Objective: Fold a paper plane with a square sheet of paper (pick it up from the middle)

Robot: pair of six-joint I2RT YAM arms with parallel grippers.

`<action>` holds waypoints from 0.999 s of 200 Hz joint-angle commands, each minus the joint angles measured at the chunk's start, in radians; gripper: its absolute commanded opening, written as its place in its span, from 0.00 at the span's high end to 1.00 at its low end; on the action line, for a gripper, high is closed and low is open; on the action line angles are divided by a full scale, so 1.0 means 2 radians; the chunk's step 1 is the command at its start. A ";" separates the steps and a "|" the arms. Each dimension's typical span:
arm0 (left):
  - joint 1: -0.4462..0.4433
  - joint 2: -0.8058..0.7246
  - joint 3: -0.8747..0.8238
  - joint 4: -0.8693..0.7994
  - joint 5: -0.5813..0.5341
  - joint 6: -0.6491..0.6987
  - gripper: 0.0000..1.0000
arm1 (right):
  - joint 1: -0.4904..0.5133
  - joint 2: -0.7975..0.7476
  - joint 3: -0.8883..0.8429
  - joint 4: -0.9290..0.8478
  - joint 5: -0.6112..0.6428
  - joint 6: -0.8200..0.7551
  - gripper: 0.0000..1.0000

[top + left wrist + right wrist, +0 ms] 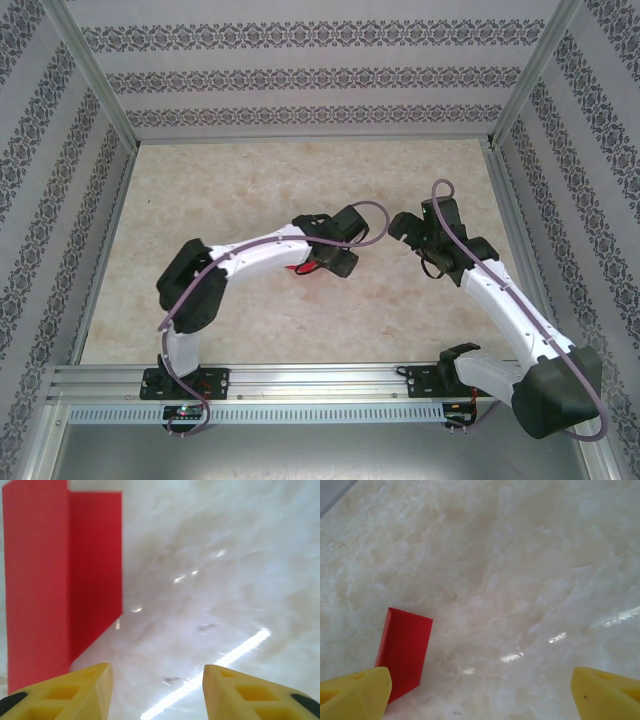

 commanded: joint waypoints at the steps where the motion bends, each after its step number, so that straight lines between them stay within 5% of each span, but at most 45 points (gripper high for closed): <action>1: 0.019 -0.054 -0.034 0.056 0.082 -0.044 0.46 | 0.010 0.005 0.018 0.003 -0.042 -0.010 0.13; 47: 0.104 -0.154 -0.137 0.099 0.106 -0.100 0.35 | 0.083 0.058 0.040 0.038 -0.052 0.013 0.33; 114: 0.259 -0.190 -0.246 0.128 0.126 -0.149 0.06 | 0.200 0.275 0.154 0.114 -0.065 0.043 0.66; 200: 0.305 -0.194 -0.277 0.164 0.115 -0.104 0.00 | 0.234 0.466 0.267 0.120 -0.107 0.048 0.69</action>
